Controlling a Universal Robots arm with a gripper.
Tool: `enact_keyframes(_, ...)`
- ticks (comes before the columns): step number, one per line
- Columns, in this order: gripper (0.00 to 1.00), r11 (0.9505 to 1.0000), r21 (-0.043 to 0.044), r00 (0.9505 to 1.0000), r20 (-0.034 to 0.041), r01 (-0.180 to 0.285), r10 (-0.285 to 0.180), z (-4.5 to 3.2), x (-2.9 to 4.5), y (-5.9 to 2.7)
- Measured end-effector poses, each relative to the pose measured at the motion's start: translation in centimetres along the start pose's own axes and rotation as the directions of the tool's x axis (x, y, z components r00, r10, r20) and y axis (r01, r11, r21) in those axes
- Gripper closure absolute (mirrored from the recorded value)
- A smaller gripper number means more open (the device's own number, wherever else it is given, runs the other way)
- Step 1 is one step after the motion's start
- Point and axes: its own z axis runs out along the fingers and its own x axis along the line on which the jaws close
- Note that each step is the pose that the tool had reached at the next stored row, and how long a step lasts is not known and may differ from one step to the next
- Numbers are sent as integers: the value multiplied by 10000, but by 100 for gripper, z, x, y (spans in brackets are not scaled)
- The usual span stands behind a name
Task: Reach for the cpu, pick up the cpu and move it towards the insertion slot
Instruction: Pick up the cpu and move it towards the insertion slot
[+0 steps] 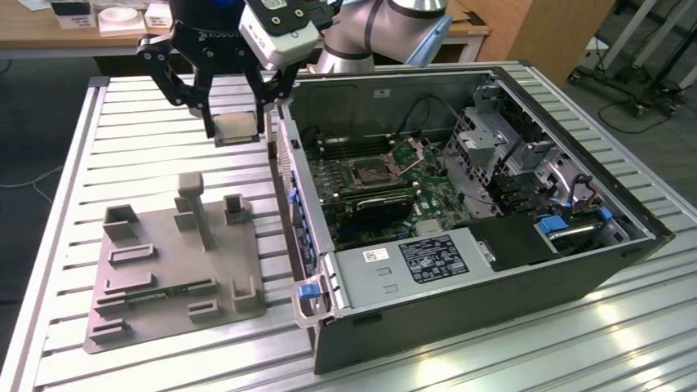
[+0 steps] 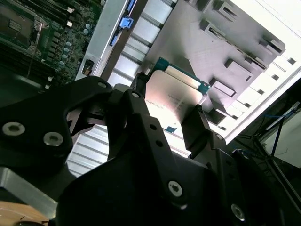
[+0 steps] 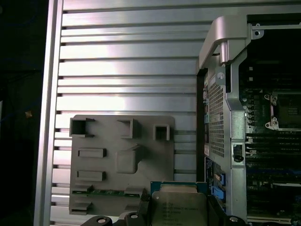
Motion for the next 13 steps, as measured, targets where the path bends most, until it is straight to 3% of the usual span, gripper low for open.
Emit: enact_keyframes(13,46,10000,1,10000,-1,0,0,-1,-42,0)
